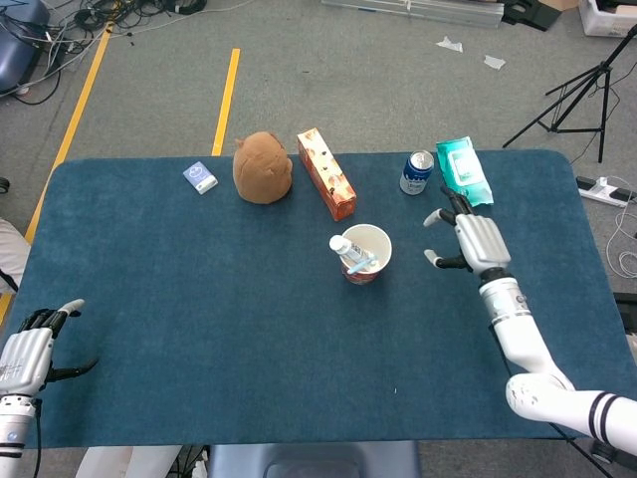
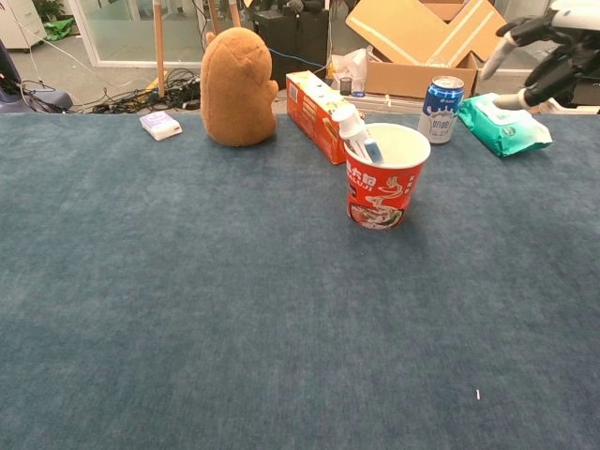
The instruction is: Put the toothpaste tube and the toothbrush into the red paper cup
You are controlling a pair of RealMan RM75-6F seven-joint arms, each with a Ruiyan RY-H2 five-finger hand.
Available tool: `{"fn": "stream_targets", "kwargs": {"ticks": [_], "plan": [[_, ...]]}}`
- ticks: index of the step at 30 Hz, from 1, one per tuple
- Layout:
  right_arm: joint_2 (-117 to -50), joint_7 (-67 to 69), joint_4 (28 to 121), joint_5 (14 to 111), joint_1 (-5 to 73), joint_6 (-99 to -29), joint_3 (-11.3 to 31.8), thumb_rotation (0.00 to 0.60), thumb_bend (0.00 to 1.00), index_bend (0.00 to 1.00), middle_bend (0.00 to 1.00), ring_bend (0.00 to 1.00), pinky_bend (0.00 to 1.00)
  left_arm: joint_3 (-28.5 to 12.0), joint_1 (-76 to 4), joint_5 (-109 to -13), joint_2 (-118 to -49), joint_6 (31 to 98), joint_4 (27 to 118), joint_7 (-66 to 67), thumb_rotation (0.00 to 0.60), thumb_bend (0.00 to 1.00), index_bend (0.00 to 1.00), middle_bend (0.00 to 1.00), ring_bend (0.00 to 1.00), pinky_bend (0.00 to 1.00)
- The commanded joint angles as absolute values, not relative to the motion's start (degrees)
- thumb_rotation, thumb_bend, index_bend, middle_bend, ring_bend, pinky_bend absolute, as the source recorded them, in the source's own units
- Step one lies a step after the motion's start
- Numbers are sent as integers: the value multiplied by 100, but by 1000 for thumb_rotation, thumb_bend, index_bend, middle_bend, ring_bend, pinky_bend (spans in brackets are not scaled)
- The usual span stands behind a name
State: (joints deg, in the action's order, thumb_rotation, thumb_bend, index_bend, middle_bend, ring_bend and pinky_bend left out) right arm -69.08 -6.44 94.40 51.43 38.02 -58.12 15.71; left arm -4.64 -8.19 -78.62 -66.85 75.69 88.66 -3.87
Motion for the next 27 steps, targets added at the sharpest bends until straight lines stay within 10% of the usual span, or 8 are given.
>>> {"fn": "stream_targets", "kwargs": {"ticks": [1, 27], "plan": [[-6501, -1076, 9796, 5115, 3510, -6207, 1359, 600, 168, 384, 50, 0, 283, -518, -907, -7957, -6595, 7588, 9025, -355, 600, 26, 168, 291, 217, 153], [-5622, -1282, 10927, 5588, 1533, -8087, 543, 600, 157, 370, 50, 0, 283, -776, -1448, -8238, -6177, 7550, 9720, -223, 600, 26, 168, 290, 217, 170]]}}
